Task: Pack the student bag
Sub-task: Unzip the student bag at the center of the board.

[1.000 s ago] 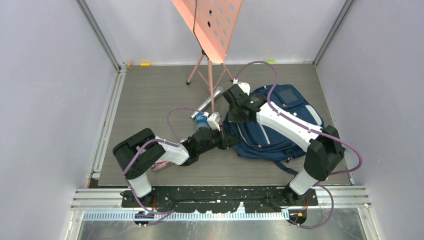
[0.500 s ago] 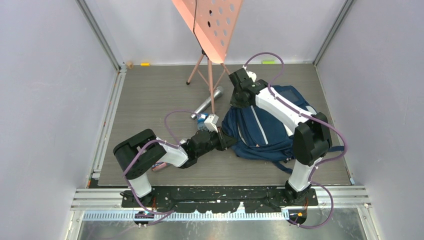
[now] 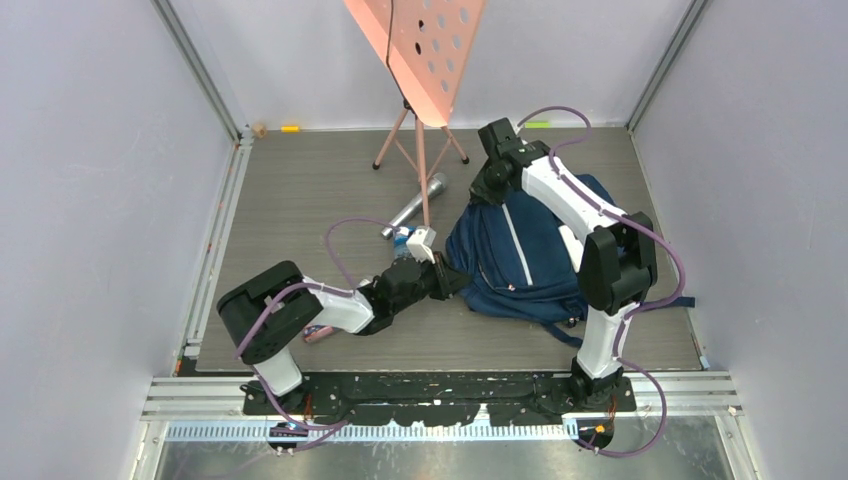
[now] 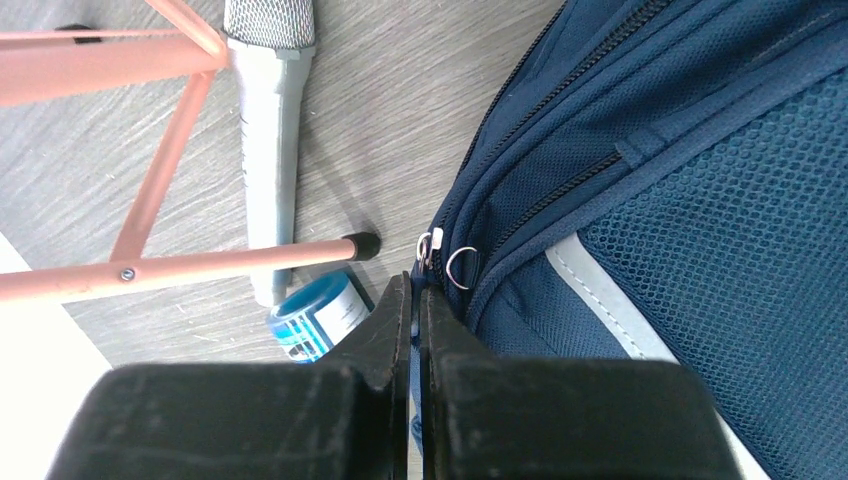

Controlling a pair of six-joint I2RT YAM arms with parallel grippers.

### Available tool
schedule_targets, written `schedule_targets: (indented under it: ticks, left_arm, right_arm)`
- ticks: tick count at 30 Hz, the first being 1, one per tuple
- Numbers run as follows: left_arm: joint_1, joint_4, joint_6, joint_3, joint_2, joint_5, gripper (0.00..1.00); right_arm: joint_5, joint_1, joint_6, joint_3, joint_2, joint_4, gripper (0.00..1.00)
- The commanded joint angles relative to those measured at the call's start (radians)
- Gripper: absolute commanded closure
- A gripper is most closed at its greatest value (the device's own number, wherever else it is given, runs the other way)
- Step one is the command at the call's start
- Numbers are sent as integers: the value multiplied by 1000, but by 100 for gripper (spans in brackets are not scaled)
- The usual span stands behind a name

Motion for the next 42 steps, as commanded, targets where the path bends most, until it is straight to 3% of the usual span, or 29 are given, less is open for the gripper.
schedule_targets:
  ticks: [1,12,14,16,20,22,30,42]
  left_arm:
    - [-65,-229,101,-3,-101,187,100]
    - [-67,-316,144,5,-157,175,100]
    - [-62,-383,174,63,-180,175,90]
    - [-51,-527,205,148,-205,176,70]
    - [-7,-699,251,289,-249,132,39]
    - [41,-722,266,333,-255,126,32]
    - [244,-635,298,495,-74,253,29]
    - [264,-550,422,727,220,366,24]
  right_arm:
    - [247,-121,53,84,25,222,100]
    - [207,-189,203,1,7,325,99]
    - [187,-187,189,1,7,314,99]
    - [178,-187,184,-32,-9,321,99]
    - [164,-187,168,-124,-65,350,99]
    - [145,-187,162,-162,-88,359,99]
    - [97,-171,140,-233,-154,368,99]
    - [72,-116,106,-329,-280,347,99]
